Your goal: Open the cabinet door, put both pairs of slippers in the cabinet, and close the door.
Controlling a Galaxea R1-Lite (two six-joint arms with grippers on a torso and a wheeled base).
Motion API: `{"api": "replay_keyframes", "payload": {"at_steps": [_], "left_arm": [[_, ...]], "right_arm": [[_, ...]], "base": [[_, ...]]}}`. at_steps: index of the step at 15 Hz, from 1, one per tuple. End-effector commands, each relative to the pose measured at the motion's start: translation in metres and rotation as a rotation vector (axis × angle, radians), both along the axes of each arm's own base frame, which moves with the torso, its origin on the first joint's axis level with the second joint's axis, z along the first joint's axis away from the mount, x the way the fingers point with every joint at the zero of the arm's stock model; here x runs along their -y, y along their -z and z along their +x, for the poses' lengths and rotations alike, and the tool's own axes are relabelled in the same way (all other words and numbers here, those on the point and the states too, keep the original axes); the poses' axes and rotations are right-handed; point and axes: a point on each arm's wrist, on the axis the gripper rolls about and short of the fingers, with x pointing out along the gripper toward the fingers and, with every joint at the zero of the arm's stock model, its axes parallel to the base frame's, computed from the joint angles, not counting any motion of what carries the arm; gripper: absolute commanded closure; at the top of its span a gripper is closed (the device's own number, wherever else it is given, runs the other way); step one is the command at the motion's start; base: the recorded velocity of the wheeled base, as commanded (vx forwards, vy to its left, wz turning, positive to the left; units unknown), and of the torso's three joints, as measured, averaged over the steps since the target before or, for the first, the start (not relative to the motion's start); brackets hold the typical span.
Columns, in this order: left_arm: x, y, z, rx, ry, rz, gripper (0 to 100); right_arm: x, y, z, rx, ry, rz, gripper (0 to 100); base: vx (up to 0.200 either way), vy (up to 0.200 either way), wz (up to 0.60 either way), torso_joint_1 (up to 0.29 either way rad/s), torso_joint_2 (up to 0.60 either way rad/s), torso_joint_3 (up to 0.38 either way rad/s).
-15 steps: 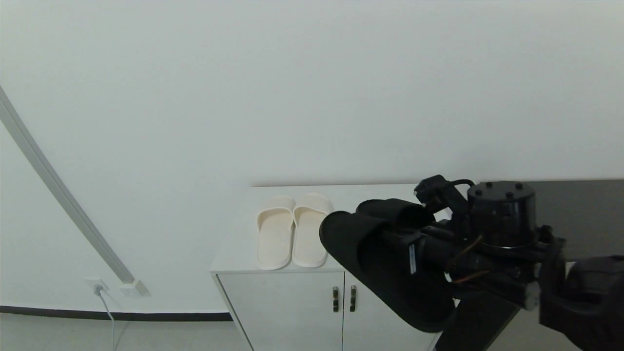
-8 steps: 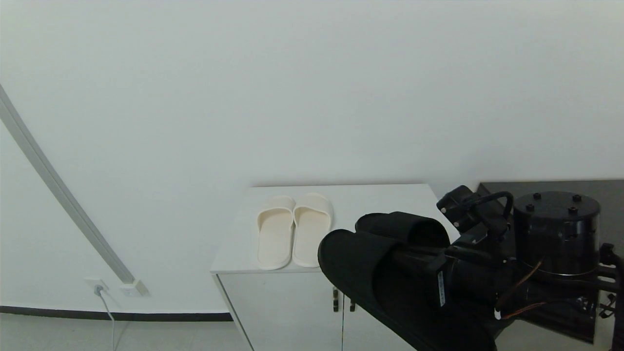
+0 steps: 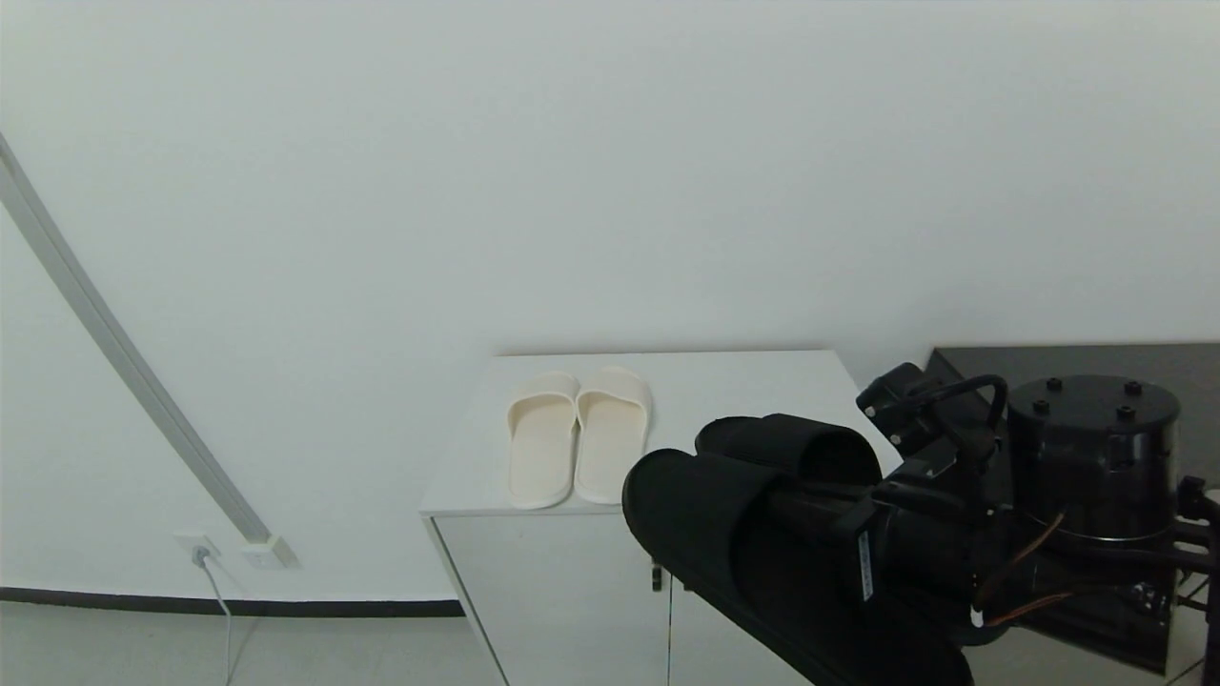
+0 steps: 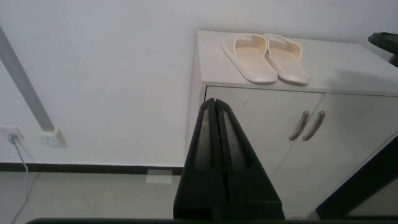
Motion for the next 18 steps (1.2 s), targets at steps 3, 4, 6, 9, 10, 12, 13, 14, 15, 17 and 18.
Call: {"api": "replay_keyframes", "payload": {"at_steps": [3, 4, 6, 9, 10, 12, 13, 14, 15, 17, 18], "left_arm": [[0.0, 0.0, 0.0, -0.001, 0.001, -0.001, 100], [0.0, 0.0, 0.0, -0.001, -0.001, 0.0, 100], [0.0, 0.0, 0.0, -0.001, -0.001, -0.001, 100], [0.0, 0.0, 0.0, -0.001, -0.002, -0.001, 100], [0.0, 0.0, 0.0, -0.001, -0.002, -0.001, 100], [0.0, 0.0, 0.0, -0.001, -0.002, -0.001, 100], [0.0, 0.0, 0.0, -0.001, -0.002, -0.001, 100], [0.0, 0.0, 0.0, -0.001, -0.002, -0.001, 100], [0.0, 0.0, 0.0, -0.001, -0.002, -0.001, 100], [0.0, 0.0, 0.0, -0.001, -0.002, -0.003, 100], [0.0, 0.0, 0.0, -0.001, -0.002, -0.001, 100]], "right_arm": [[0.0, 0.0, 0.0, -0.001, 0.002, 0.0, 100], [0.002, 0.005, -0.002, -0.01, 0.004, -0.015, 100], [0.003, 0.007, -0.003, -0.01, 0.003, -0.026, 100], [0.004, 0.008, -0.003, -0.013, 0.002, -0.025, 100], [0.004, 0.007, -0.003, -0.01, 0.001, -0.024, 100], [0.004, 0.008, -0.003, -0.011, 0.001, -0.025, 100], [0.004, 0.008, -0.003, -0.011, -0.002, -0.025, 100], [0.003, 0.008, -0.003, -0.012, -0.003, -0.026, 100], [0.003, 0.008, -0.003, -0.015, -0.003, -0.028, 100], [0.004, 0.011, -0.005, -0.023, -0.008, -0.035, 100], [0.004, 0.012, -0.005, -0.026, -0.012, -0.036, 100]], "base": [[-0.133, 0.0, 0.0, -0.01, 0.0, 0.006], [0.0, 0.0, 0.0, 0.0, 0.0, 0.0], [0.0, 0.0, 0.0, 0.0, 0.0, 0.0], [0.0, 0.0, 0.0, 0.0, 0.0, 0.0], [0.0, 0.0, 0.0, 0.0, 0.0, 0.0], [0.0, 0.0, 0.0, 0.0, 0.0, 0.0], [0.0, 0.0, 0.0, 0.0, 0.0, 0.0], [0.0, 0.0, 0.0, 0.0, 0.0, 0.0], [0.0, 0.0, 0.0, 0.0, 0.0, 0.0], [0.0, 0.0, 0.0, 0.0, 0.0, 0.0], [0.0, 0.0, 0.0, 0.0, 0.0, 0.0]]}}
